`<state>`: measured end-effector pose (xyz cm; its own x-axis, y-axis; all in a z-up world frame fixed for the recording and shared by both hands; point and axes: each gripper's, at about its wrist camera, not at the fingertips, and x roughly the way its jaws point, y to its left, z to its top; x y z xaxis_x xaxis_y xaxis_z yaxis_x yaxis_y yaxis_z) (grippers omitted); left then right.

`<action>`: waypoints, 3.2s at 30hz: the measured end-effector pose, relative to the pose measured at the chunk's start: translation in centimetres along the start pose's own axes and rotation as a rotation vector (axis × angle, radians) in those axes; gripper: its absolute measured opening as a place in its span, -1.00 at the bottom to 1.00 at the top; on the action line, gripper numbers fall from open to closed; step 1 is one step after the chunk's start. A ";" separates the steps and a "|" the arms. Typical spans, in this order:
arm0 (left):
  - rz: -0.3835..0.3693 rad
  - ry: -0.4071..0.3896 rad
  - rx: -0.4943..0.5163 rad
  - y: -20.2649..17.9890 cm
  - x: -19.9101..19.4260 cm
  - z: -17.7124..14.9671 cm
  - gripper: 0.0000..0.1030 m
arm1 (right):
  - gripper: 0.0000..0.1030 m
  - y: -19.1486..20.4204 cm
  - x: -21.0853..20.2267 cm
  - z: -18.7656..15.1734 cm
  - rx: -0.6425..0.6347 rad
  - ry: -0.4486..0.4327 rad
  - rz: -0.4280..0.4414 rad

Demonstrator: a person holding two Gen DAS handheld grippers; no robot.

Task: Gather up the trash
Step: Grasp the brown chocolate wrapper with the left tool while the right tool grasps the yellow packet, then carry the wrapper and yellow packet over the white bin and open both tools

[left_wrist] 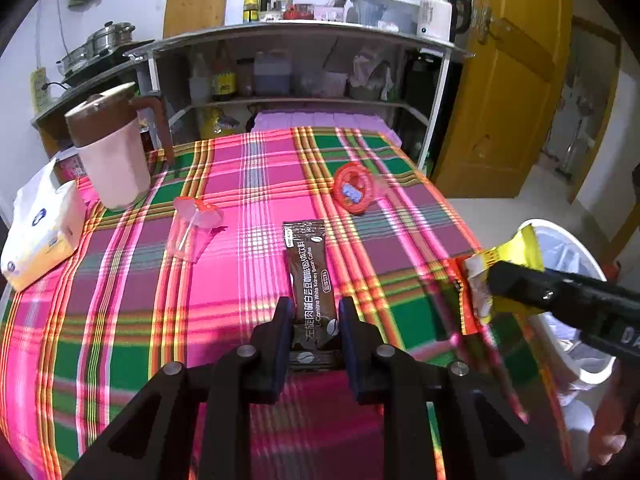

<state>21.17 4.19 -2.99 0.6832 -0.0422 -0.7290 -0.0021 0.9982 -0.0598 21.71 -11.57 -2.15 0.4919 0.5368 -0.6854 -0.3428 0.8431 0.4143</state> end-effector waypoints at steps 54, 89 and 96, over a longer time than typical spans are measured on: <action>-0.197 -0.081 0.131 -13.4 -8.0 -3.5 -0.54 | -0.55 -6.3 -13.4 -6.5 0.101 -0.134 -0.108; -0.387 0.028 0.251 -22.6 0.4 -1.8 -0.53 | -0.41 -16.1 -13.3 -7.1 0.241 -0.084 -0.263; -0.381 0.012 0.233 -21.9 -0.6 -1.8 -0.53 | -0.37 -15.3 -13.8 -7.0 0.222 -0.098 -0.270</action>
<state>19.54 -17.69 -2.45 0.5949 -0.4082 -0.6924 0.4139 0.8940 -0.1715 14.52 -32.08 -3.23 0.6192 0.2853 -0.7315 -0.0135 0.9354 0.3534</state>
